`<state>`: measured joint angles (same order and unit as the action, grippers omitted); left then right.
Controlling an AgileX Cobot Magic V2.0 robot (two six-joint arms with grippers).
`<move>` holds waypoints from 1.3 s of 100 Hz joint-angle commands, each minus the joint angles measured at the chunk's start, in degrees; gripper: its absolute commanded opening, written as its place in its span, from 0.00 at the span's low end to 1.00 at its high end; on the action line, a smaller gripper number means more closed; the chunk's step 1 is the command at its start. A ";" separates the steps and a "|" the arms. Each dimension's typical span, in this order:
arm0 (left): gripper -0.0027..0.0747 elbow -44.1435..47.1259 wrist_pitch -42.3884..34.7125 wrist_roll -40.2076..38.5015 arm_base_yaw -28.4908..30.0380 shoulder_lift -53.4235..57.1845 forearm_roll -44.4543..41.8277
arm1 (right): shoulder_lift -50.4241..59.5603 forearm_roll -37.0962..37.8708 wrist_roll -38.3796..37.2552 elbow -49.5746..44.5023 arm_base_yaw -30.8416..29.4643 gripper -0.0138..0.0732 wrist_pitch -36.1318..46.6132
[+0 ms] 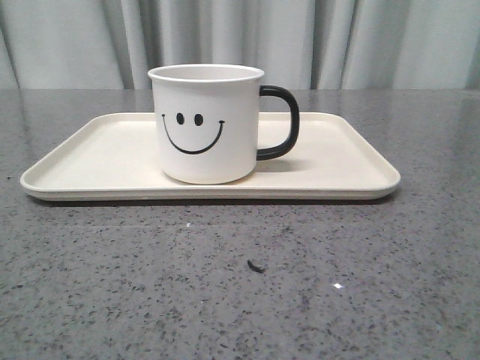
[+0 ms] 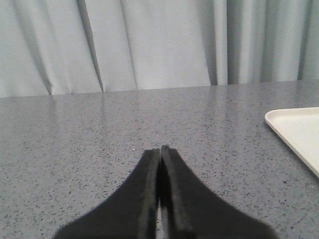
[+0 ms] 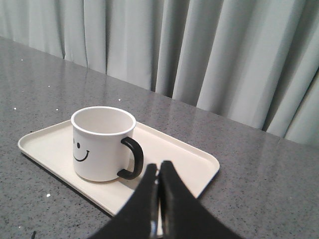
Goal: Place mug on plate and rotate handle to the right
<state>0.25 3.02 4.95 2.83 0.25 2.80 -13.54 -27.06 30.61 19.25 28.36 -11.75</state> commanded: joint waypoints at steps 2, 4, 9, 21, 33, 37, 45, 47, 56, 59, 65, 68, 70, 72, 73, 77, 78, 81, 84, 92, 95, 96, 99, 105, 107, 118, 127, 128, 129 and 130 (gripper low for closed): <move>0.01 0.29 -3.96 -0.62 0.09 1.89 0.29 | -0.49 -0.47 0.07 1.52 -0.31 0.05 4.49; 0.01 0.29 -3.87 -0.62 0.09 1.89 0.29 | -0.49 -0.47 0.07 1.52 -0.31 0.05 4.49; 0.01 0.29 -3.87 -0.48 0.09 1.89 0.29 | -0.49 -0.47 0.07 1.52 -0.31 0.05 4.49; 0.01 0.29 -4.01 -0.48 -0.02 1.89 0.29 | -0.49 -0.47 0.07 1.52 -0.31 0.05 4.49; 0.01 0.29 -4.01 -0.48 -0.02 1.89 0.29 | -0.49 -0.47 0.07 1.52 -0.31 0.05 4.49; 0.01 0.29 -4.01 -0.48 -0.02 1.89 0.29 | -0.49 -0.47 0.07 1.52 -0.31 0.05 4.49; 0.01 0.29 -4.01 -0.48 -0.02 1.89 0.29 | -0.49 -0.47 0.07 1.52 -0.31 0.05 4.49; 0.01 0.29 -4.01 -0.48 -0.02 1.89 0.29 | -0.49 -0.47 0.07 1.52 -0.31 0.05 4.49; 0.01 0.29 -4.01 -0.48 -0.02 1.89 0.29 | -0.49 -0.47 0.07 1.52 -0.31 0.05 4.49; 0.01 0.29 -4.01 -0.48 -0.02 1.89 0.29 | -0.49 -0.47 0.07 1.52 -0.31 0.05 4.49; 0.01 0.29 -4.01 -0.48 -0.02 1.89 0.29 | -0.49 -0.47 0.07 1.52 -0.31 0.05 4.49; 0.01 0.29 -4.01 -0.48 -0.02 1.89 0.29 | -0.49 -0.47 0.07 1.52 -0.31 0.05 4.49; 0.01 0.29 -4.01 -0.48 -0.02 1.89 0.29 | -0.49 -0.47 0.07 1.52 -0.31 0.05 4.49; 0.01 0.29 -4.01 -0.48 -0.02 1.89 0.29 | -0.49 -0.47 0.07 1.52 -0.31 0.05 4.49; 0.01 0.29 -4.01 -0.48 -0.02 1.89 0.29 | -0.49 -0.47 0.07 1.52 -0.31 0.05 4.49; 0.01 0.29 -4.01 -0.48 -0.02 1.89 0.29 | -0.49 -0.47 0.07 1.52 -0.31 0.05 4.49; 0.01 0.29 -4.01 -0.48 -0.02 1.89 0.29 | -0.49 -0.47 0.07 1.52 -0.31 0.05 4.49; 0.01 0.29 -4.01 -0.48 -0.02 1.89 0.29 | -0.49 -0.47 0.07 1.52 -0.31 0.05 4.49; 0.01 0.29 -4.01 -0.48 -0.02 1.89 0.29 | -0.49 -0.47 0.07 1.52 -0.31 0.05 4.49; 0.01 0.29 -4.01 -0.48 -0.02 1.89 0.29 | -0.49 -0.47 0.07 1.52 -0.31 0.05 4.49; 0.01 0.29 -4.01 -0.48 -0.02 1.89 0.29 | -0.49 -0.47 0.07 1.52 -0.31 0.05 4.49; 0.01 0.29 -4.01 -0.48 -0.02 1.89 0.29 | -0.49 -0.47 0.07 1.52 -0.31 0.05 4.49; 0.01 0.29 -4.01 -0.48 -0.02 1.89 0.29 | -0.49 -0.39 0.14 1.52 -0.31 0.05 4.49; 0.01 0.29 -4.01 -0.48 -0.02 1.89 0.29 | -0.49 -0.39 0.13 1.52 -0.31 0.05 4.58; 0.01 0.29 -4.01 -0.48 -0.02 1.89 0.29 | -0.49 -0.39 0.13 1.52 -0.31 0.05 4.58; 0.01 0.29 -4.01 -0.48 -0.02 1.89 0.29 | -0.49 -0.39 0.13 1.46 -0.31 0.05 4.94; 0.01 0.29 -4.01 -0.48 -0.02 1.89 0.29 | -0.63 0.41 0.08 0.13 -0.31 0.05 11.75; 0.01 0.29 -4.01 -0.48 -0.02 1.89 0.29 | -0.63 0.90 0.07 -0.22 -0.31 0.05 13.18; 0.01 0.29 -4.01 -0.48 -0.02 1.89 0.29 | -0.63 1.17 0.07 -0.39 -0.31 0.05 13.91; 0.01 0.29 -4.01 -0.48 -0.02 1.89 0.29 | -0.63 1.78 -0.09 -0.54 -0.31 0.05 15.35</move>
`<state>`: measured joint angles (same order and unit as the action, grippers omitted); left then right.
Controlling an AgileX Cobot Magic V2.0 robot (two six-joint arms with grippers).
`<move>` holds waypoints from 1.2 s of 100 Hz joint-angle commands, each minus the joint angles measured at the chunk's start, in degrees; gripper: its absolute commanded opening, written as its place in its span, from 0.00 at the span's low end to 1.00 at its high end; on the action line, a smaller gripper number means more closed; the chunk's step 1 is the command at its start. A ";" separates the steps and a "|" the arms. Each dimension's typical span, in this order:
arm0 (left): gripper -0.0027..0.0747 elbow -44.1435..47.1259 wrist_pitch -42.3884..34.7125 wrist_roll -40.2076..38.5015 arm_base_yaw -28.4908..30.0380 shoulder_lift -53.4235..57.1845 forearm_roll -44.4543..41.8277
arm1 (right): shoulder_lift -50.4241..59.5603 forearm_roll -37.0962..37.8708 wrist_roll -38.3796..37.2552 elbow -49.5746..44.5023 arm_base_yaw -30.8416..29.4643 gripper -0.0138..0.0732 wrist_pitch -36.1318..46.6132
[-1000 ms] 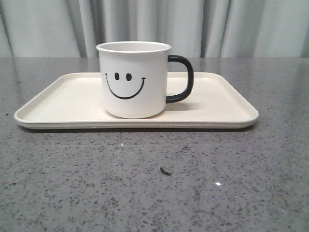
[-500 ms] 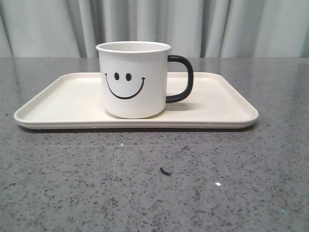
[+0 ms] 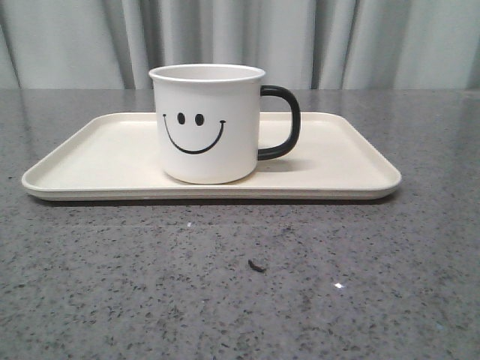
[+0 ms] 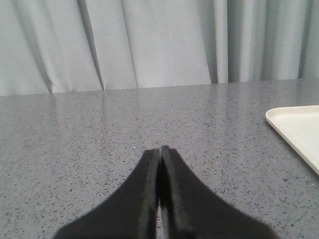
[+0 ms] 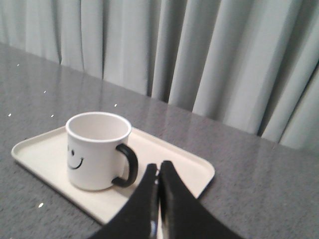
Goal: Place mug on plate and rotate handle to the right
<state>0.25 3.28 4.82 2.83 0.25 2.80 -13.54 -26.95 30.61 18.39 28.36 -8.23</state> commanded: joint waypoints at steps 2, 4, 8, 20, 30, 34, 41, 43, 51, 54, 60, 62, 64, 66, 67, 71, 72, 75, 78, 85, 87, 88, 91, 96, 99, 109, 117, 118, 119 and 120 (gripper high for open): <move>0.01 0.29 -4.28 -0.34 -0.02 1.89 0.29 | -0.63 2.35 -0.66 -0.18 -0.31 0.05 13.15; 0.01 0.29 -4.28 -0.34 -0.02 1.89 0.29 | -0.63 3.42 -1.31 -0.67 -0.31 0.05 15.02; 0.01 0.29 -4.28 -0.34 -0.02 1.89 0.29 | -0.63 6.35 -4.11 -1.73 -0.44 0.05 18.46; 0.01 0.29 -4.28 -0.34 -0.02 1.89 0.29 | -0.63 17.25 -17.36 -5.32 -2.73 0.05 24.21; 0.01 0.29 -4.28 -0.34 -0.02 1.89 0.29 | -0.58 24.73 -28.25 -8.20 -7.06 0.05 24.34; 0.01 0.29 -4.28 -0.34 -0.02 1.89 0.29 | -0.42 26.95 -31.36 -9.49 -8.60 0.05 24.28; 0.01 0.29 -4.28 -0.34 -0.02 1.89 0.29 | 0.53 28.67 -33.56 -11.43 -11.45 0.05 23.71; 0.01 0.29 -4.28 -0.34 -0.02 1.89 0.29 | 0.98 28.87 -33.62 -11.97 -12.29 0.05 23.50; 0.01 0.29 -4.28 -0.34 -0.02 1.89 0.29 | 2.64 28.87 -33.62 -14.16 -15.16 0.05 23.29; 0.01 0.29 -4.28 -0.34 -0.02 1.89 0.29 | 3.32 28.87 -33.96 -15.14 -16.30 0.05 23.11; 0.01 0.29 -4.28 -0.34 -0.02 1.89 0.29 | 4.46 28.87 -34.03 -16.39 -17.95 0.05 21.91; 0.01 0.29 -4.28 -0.34 -0.02 1.89 0.29 | 4.92 28.87 -34.03 -16.79 -18.51 0.05 21.20; 0.01 0.29 -4.28 -0.34 -0.02 1.89 0.29 | 5.33 28.87 -34.03 -17.18 -19.07 0.05 20.44; 0.01 0.29 -4.28 -0.34 -0.02 1.89 0.29 | 5.74 28.87 -34.08 -17.57 -19.60 0.05 19.75; 0.01 0.29 -4.28 -0.34 -0.02 1.89 0.29 | 5.89 28.87 -34.08 -17.67 -19.77 0.05 19.50; 0.01 0.29 -4.28 -0.34 -0.02 1.89 0.29 | 6.74 28.87 -34.36 -18.32 -20.74 0.05 18.26; 0.01 0.29 -4.28 -0.34 -0.02 1.89 0.29 | 6.90 28.87 -34.44 -18.32 -20.90 0.05 18.08; 0.01 0.29 -4.28 -0.34 -0.02 1.89 0.29 | 7.67 28.87 -34.60 -18.79 -21.55 0.05 17.40; 0.01 0.29 -4.28 -0.34 -0.02 1.89 0.29 | 8.35 28.87 -34.60 -19.30 -22.03 0.05 17.22; 0.01 0.29 -4.28 -0.34 -0.02 1.89 0.29 | 10.47 28.87 -34.73 -19.93 -22.97 0.05 16.30; 0.01 0.29 -4.28 -0.34 -0.02 1.89 0.29 | 11.22 28.87 -34.73 -19.88 -23.21 0.05 15.51; 0.01 0.29 -4.28 -0.34 -0.02 1.89 0.29 | 11.47 28.87 -34.73 -19.88 -23.29 0.05 15.35; 0.01 0.29 -4.28 -0.34 -0.02 1.89 0.29 | 12.54 28.87 -34.81 -19.88 -23.68 0.05 14.65; 0.01 0.29 -4.28 -0.34 -0.02 1.89 0.29 | 14.72 28.87 -34.81 -19.88 -24.12 0.05 12.82; 0.01 0.29 -4.28 -0.34 -0.02 1.89 0.29 | 15.52 28.87 -34.81 -19.88 -24.41 0.05 11.31; 0.01 0.29 -4.28 -0.34 -0.02 1.89 0.29 | 15.31 28.82 -34.86 -19.88 -24.59 0.05 8.83; 0.01 0.29 -4.28 -0.34 -0.02 1.89 0.29 | 15.31 28.82 -34.86 -19.88 -24.59 0.05 8.54; 0.01 0.29 -4.28 -0.34 -0.02 1.89 0.29 | 15.31 28.82 -34.86 -19.88 -24.59 0.05 8.54; 0.01 0.29 -4.28 -0.34 -0.02 1.89 0.29 | 15.31 28.82 -34.86 -19.88 -24.59 0.05 8.54; 0.01 0.29 -4.28 -0.34 -0.02 1.89 0.29 | 15.31 28.82 -34.86 -19.88 -24.59 0.05 8.54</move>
